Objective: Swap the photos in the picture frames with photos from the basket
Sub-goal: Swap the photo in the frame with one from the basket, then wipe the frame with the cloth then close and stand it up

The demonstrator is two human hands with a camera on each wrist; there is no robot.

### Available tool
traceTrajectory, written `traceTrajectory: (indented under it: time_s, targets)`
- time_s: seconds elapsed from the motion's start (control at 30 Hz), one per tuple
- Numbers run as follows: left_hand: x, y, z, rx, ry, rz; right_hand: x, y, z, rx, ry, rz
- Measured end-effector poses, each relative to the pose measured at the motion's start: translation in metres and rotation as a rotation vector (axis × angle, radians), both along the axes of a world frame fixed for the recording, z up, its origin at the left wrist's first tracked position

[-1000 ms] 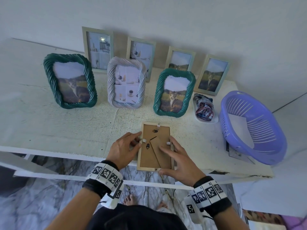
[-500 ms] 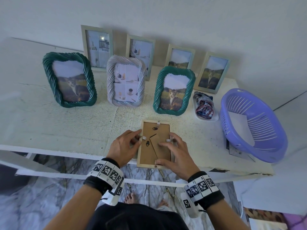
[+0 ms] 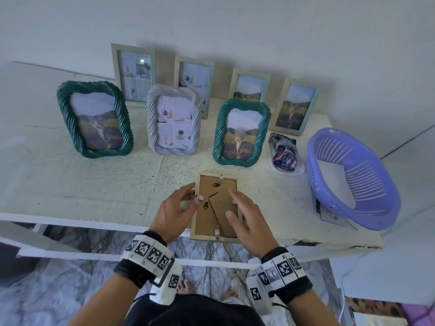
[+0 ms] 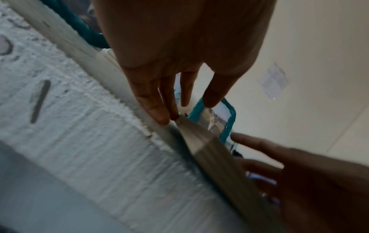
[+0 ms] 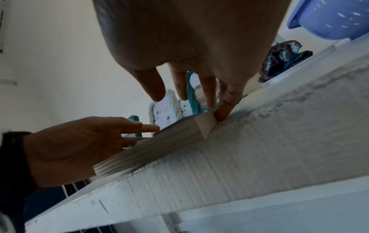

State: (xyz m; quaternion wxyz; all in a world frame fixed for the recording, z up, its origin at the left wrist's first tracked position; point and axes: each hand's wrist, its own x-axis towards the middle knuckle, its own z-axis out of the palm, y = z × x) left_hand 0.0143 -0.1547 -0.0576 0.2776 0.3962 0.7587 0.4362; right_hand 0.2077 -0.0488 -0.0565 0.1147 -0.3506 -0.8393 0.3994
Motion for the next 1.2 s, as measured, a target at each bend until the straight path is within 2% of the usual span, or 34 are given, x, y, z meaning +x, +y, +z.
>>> traceTrajectory:
  time_s: [0.1,0.2,0.37,0.43,0.53,0.63,0.7,0.77,0.87,0.93,1.0,1.03,1.1,1.2]
  targets:
    - [0.004,0.002,0.017,0.077,-0.218,0.083,-0.001,-0.003,0.008,-0.060,0.050,-0.021]
    - [0.010,0.006,0.038,0.178,-0.302,0.132,0.001,-0.005,0.022,-0.139,0.060,-0.031]
    - [0.041,0.028,0.070,0.308,-0.488,0.040,0.020,0.005,0.053,-0.291,0.215,-0.199]
    - [0.048,0.037,0.060,0.278,-0.417,0.014,0.029,0.009,0.063,-0.345,0.273,-0.273]
    - [0.052,0.048,0.035,0.147,-0.228,-0.002,0.041,0.015,0.066,-0.264,0.224,-0.351]
    - [0.058,0.054,0.019,0.042,-0.182,-0.026,0.052,0.022,0.053,-0.279,0.226,-0.427]
    - [0.059,0.054,0.009,-0.004,-0.269,-0.031,0.052,0.024,0.050,-0.399,0.310,-0.473]
    - [0.060,0.055,0.005,0.003,-0.437,0.013,0.050,0.023,0.053,-0.593,0.444,-0.502]
    - [0.062,0.054,0.017,0.144,-0.594,0.119,0.042,0.022,0.056,-0.828,0.596,-0.497]
    - [0.061,0.051,0.027,0.255,-0.627,0.169,0.033,0.024,0.060,-0.878,0.620,-0.450]
    - [0.055,0.049,0.030,0.314,-0.571,0.205,0.025,0.032,0.063,-0.800,0.549,-0.370]
    - [0.051,0.047,0.031,0.335,-0.533,0.219,0.022,0.040,0.066,-0.684,0.459,-0.323]
    - [0.042,0.044,0.031,0.370,-0.471,0.220,0.014,0.061,0.070,-0.369,0.252,-0.243]
    - [0.029,0.038,0.031,0.408,-0.385,0.212,-0.003,0.109,0.070,0.284,-0.024,-0.186]
